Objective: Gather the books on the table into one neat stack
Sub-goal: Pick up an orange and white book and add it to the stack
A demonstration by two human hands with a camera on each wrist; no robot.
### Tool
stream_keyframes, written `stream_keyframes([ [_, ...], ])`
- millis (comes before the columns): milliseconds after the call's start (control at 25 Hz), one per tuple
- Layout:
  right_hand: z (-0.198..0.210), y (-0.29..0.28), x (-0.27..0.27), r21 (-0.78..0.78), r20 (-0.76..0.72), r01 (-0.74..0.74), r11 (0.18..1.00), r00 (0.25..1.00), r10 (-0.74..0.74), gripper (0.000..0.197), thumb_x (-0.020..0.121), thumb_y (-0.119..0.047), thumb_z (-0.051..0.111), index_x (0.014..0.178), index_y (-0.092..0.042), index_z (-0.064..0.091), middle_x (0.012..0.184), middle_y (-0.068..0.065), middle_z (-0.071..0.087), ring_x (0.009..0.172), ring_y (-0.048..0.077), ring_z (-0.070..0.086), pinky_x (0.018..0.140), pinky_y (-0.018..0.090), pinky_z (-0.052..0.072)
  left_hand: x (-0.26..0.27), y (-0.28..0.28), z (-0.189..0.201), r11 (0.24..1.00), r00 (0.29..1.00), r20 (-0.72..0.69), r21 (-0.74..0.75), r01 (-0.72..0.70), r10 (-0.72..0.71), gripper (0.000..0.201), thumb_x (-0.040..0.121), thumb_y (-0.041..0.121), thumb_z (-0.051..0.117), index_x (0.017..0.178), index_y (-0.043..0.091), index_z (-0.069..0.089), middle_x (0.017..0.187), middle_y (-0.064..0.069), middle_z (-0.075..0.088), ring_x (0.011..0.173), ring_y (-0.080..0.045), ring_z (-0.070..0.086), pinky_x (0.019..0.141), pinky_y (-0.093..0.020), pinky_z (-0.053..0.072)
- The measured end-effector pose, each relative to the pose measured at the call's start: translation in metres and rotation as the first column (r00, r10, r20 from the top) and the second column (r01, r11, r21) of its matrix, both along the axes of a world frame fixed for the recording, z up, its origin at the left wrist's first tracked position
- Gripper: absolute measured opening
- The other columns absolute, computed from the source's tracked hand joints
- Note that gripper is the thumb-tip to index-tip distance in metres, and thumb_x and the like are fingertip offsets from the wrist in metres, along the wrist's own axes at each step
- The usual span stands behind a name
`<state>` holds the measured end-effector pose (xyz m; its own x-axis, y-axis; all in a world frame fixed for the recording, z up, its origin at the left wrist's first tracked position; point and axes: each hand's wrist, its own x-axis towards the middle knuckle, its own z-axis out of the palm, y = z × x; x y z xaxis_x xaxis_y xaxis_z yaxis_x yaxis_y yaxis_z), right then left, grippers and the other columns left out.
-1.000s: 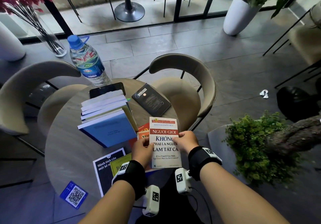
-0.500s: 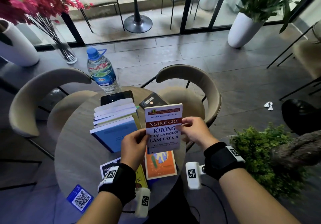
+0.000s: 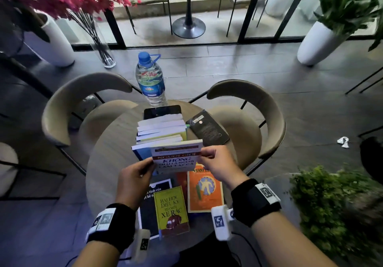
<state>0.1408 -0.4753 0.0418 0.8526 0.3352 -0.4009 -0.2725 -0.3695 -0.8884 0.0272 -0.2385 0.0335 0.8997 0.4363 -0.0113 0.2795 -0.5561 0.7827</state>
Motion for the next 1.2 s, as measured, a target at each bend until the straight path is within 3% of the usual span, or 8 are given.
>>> stream_keyframes([
  [160, -0.017, 0.025, -0.013, 0.001, 0.028, -0.013, 1.000, 1.000, 0.013, 0.019, 0.093, -0.003, 0.071, 0.106, -0.010, 0.082, 0.077, -0.015, 0.073, 0.058, -0.009, 0.058, 0.065, 0.014, 0.046, -0.015, 0.017, -0.022, 0.995, 0.995, -0.029, 0.043, -0.092, 0.093, 0.016, 0.088, 0.014, 0.078, 0.102, 0.009, 0.081, 0.094, -0.005, 0.081, 0.089, -0.017, 0.075, 0.076, -0.028, 0.054],
  [280, -0.026, 0.037, -0.017, -0.021, 0.048, -0.010, 1.000, 0.999, 0.010, 0.019, 0.092, -0.001, 0.071, 0.106, -0.008, 0.081, 0.063, -0.024, 0.065, 0.056, -0.013, 0.057, 0.062, 0.005, 0.042, -0.022, 0.020, -0.031, 0.995, 0.997, -0.034, 0.073, -0.071, 0.073, 0.004, 0.089, 0.012, 0.076, 0.088, 0.010, 0.078, 0.080, 0.002, 0.070, 0.078, -0.022, 0.069, 0.070, -0.030, 0.051],
  [360, -0.032, 0.045, -0.019, -0.038, 0.054, -0.006, 0.999, 0.999, 0.008, 0.020, 0.092, -0.003, 0.071, 0.106, -0.010, 0.082, 0.066, -0.024, 0.068, 0.059, -0.014, 0.059, 0.068, 0.012, 0.047, -0.022, 0.023, -0.041, 0.992, 0.992, -0.046, 0.038, -0.117, 0.118, 0.003, 0.089, 0.012, 0.076, 0.088, 0.009, 0.078, 0.083, 0.000, 0.071, 0.078, -0.023, 0.069, 0.073, -0.038, 0.057],
  [520, -0.042, 0.056, -0.022, -0.038, 0.038, 0.029, 0.999, 0.999, -0.028, 0.021, 0.093, -0.005, 0.070, 0.108, -0.013, 0.081, 0.097, -0.004, 0.079, 0.080, -0.005, 0.066, 0.087, 0.034, 0.058, -0.022, 0.023, -0.057, 0.974, 0.970, -0.120, -0.063, -0.218, 0.210, 0.007, 0.089, 0.015, 0.075, 0.094, 0.011, 0.079, 0.088, -0.003, 0.077, 0.082, -0.023, 0.073, 0.077, -0.045, 0.060],
  [720, -0.056, 0.059, -0.028, -0.073, 0.010, 0.060, 0.996, 0.998, -0.060, 0.019, 0.092, -0.018, 0.071, 0.107, -0.016, 0.082, 0.100, -0.003, 0.081, 0.089, 0.006, 0.070, 0.092, 0.050, 0.059, -0.016, 0.017, -0.048, 0.894, 0.925, -0.188, -0.252, -0.371, 0.331, 0.016, 0.089, 0.011, 0.076, 0.105, 0.009, 0.079, 0.092, -0.001, 0.077, 0.084, -0.012, 0.072, 0.087, -0.032, 0.058],
  [880, -0.058, 0.066, -0.031, -0.079, 0.007, 0.131, 0.988, 0.991, -0.131, 0.017, 0.093, -0.021, 0.071, 0.105, -0.018, 0.082, 0.097, -0.005, 0.081, 0.090, 0.014, 0.073, 0.089, 0.052, 0.060, -0.015, 0.014, -0.047, 0.813, 0.901, -0.190, -0.388, -0.434, 0.391, 0.021, 0.085, 0.012, 0.081, 0.087, 0.032, 0.076, 0.085, 0.008, 0.077, 0.085, -0.010, 0.075, 0.084, -0.031, 0.060],
  [1080, -0.065, 0.068, -0.036, -0.054, 0.004, 0.205, 0.977, 0.979, -0.205, 0.019, 0.093, -0.030, 0.069, 0.109, -0.030, 0.079, 0.101, -0.011, 0.080, 0.099, 0.014, 0.074, 0.087, 0.051, 0.062, -0.013, 0.005, -0.044, 0.764, 0.877, -0.194, -0.434, -0.478, 0.439, 0.021, 0.083, 0.014, 0.083, 0.086, 0.032, 0.073, 0.084, 0.009, 0.076, 0.082, -0.009, 0.073, 0.079, -0.027, 0.057],
  [1200, -0.069, 0.061, -0.039, -0.063, 0.036, 0.221, 0.973, 0.975, -0.220, 0.028, 0.094, -0.034, 0.067, 0.119, -0.024, 0.076, 0.110, -0.010, 0.079, 0.105, 0.015, 0.072, 0.090, 0.049, 0.062, -0.013, -0.002, -0.042, 0.748, 0.880, -0.189, -0.466, -0.472, 0.436, 0.022, 0.084, 0.011, 0.081, 0.089, 0.030, 0.073, 0.086, 0.010, 0.076, 0.081, -0.005, 0.071, 0.077, -0.022, 0.055],
])
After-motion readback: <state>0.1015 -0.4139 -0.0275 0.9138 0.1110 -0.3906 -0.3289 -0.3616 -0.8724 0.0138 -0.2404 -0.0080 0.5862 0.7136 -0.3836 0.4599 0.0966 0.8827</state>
